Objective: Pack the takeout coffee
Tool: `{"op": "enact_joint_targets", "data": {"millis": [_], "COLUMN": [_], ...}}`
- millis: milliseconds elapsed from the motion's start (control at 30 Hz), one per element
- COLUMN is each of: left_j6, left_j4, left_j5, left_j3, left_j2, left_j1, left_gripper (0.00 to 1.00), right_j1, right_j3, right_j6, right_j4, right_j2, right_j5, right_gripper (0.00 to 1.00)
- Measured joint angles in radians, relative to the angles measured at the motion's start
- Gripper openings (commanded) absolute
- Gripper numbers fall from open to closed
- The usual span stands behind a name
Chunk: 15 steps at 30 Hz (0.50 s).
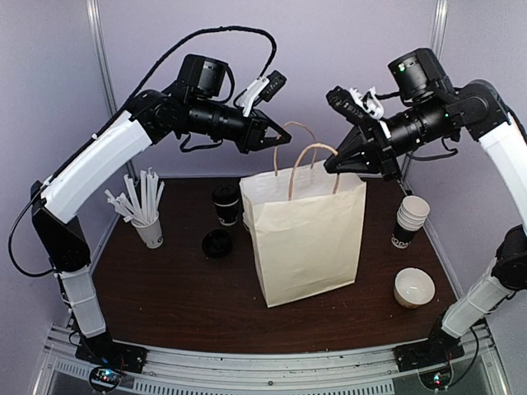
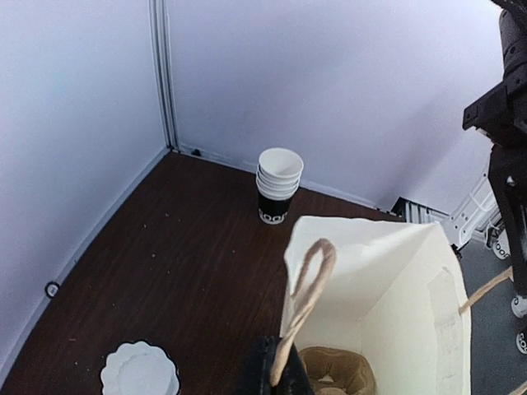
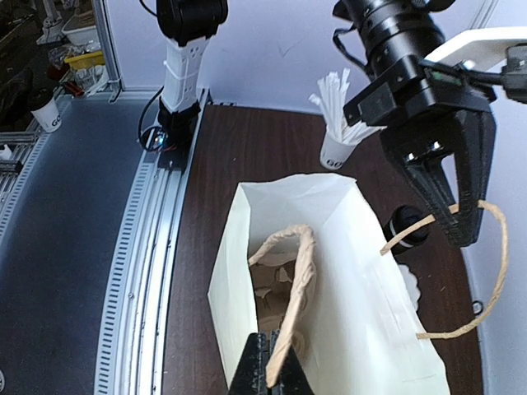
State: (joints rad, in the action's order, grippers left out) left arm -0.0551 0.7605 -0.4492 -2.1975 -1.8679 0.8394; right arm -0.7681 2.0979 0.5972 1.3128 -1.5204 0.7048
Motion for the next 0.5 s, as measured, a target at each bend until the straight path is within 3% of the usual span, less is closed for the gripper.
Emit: {"op": "enact_joint_targets", "data": {"millis": [200, 500], "left_j6": [-0.001, 0.000], "left_j4": [-0.002, 0.000], "left_j5": [-0.008, -0.011], "left_j3": [-0.120, -0.154], "left_j2": [-0.001, -0.016], "left_j1": [0.000, 0.000], "left_gripper": [0.00, 0.00], "right_j1": [0.000, 0.000], "right_j3": [0.158, 0.159], "right_j6": [-0.001, -0.002], "right_j4": [-0.005, -0.006], "right_j2": [0.000, -0.014], "right_j5": [-0.023, -0.033], "right_gripper": [0.00, 0.00]}}
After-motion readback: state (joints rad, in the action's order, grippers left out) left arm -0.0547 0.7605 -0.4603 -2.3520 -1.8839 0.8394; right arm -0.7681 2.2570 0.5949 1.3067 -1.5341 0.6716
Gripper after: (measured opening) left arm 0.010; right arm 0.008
